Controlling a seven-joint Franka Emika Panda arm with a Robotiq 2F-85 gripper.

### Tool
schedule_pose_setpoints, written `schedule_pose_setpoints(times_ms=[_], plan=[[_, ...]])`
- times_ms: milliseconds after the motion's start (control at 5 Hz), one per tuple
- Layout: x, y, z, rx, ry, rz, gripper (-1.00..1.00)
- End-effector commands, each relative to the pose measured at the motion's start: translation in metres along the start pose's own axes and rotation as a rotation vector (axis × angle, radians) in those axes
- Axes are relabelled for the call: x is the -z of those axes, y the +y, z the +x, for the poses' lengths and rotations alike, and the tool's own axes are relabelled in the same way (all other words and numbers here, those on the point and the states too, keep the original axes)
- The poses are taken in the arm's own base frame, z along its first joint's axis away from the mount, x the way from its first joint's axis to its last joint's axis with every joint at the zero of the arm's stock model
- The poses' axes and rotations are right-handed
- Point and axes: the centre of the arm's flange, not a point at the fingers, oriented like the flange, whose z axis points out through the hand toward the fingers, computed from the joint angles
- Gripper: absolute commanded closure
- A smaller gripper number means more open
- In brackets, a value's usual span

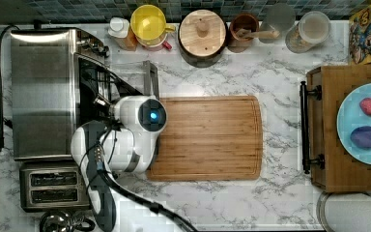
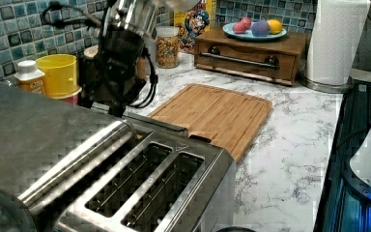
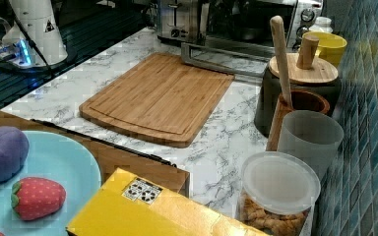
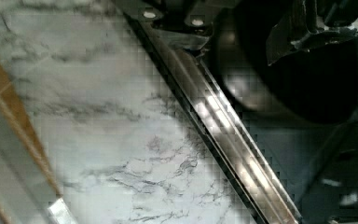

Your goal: Put the bowl in the oven.

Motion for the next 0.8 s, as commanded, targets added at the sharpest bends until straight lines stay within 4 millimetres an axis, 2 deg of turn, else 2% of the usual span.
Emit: schedule_pose_setpoints(times_ms=[200,800], plan=[[0.1163,0.0001,0.0378,0.08,0.163,0.069,0.0],[0.1163,0.0001,0.0379,0.08,0.163,0.069,0.0]])
